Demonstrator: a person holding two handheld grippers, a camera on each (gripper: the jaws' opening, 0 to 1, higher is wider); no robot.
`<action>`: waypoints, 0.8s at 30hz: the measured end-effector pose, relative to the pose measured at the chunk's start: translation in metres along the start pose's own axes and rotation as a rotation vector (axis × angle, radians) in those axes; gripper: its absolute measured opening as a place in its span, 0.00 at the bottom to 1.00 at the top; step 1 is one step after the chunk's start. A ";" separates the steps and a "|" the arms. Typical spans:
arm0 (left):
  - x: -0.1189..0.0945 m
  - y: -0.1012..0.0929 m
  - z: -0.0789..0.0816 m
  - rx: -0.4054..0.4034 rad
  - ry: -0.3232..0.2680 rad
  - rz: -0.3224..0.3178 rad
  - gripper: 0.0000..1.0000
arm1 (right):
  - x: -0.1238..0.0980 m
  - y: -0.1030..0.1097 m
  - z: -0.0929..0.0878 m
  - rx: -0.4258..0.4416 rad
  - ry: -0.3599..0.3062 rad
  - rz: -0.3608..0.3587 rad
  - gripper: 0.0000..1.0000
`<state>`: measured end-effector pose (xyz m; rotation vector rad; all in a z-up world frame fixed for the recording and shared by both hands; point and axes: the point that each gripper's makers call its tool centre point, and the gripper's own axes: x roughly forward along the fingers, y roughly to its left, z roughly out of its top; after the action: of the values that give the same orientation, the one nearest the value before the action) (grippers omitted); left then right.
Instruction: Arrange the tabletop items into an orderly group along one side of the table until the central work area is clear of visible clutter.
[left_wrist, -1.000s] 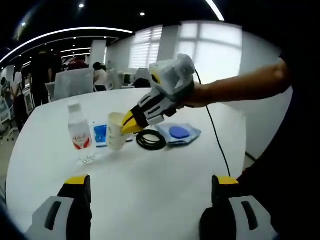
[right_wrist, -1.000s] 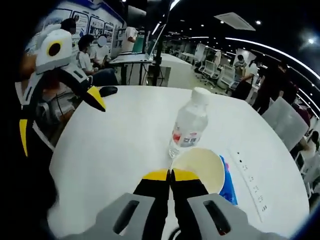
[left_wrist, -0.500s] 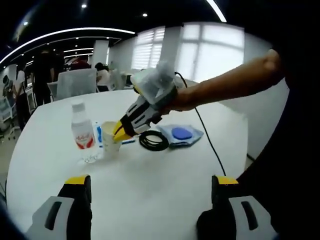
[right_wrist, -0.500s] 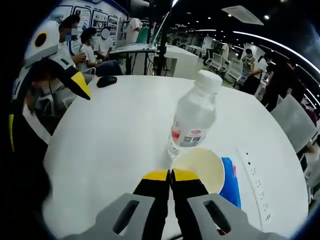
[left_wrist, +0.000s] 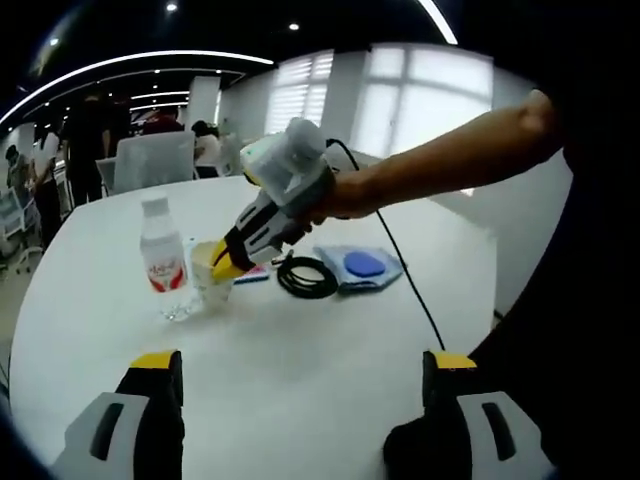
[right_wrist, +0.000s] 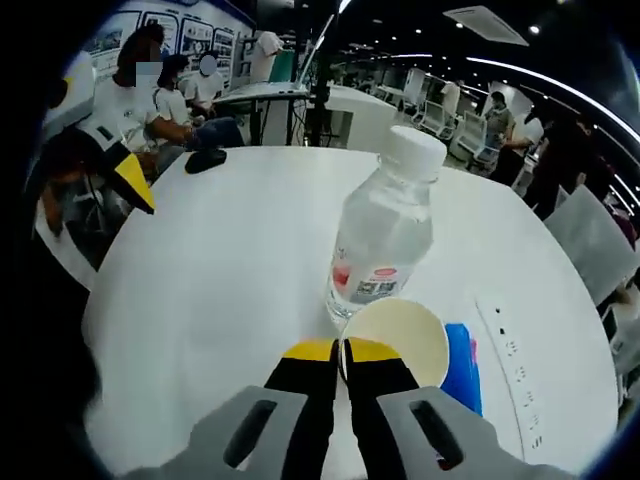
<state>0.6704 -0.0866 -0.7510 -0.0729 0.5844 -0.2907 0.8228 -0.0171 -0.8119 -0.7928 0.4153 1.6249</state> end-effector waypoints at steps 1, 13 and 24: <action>0.000 0.000 0.000 -0.002 0.000 0.000 0.99 | 0.000 0.000 0.000 0.001 -0.002 0.002 0.00; 0.002 0.002 0.003 0.003 0.001 -0.002 0.99 | -0.024 -0.016 0.020 0.050 -0.114 -0.058 0.06; 0.004 0.008 0.013 0.009 -0.016 0.004 1.00 | -0.065 -0.054 0.017 0.180 -0.210 -0.165 0.23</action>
<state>0.6832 -0.0802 -0.7436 -0.0650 0.5677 -0.2884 0.8729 -0.0410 -0.7464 -0.5019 0.3310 1.4755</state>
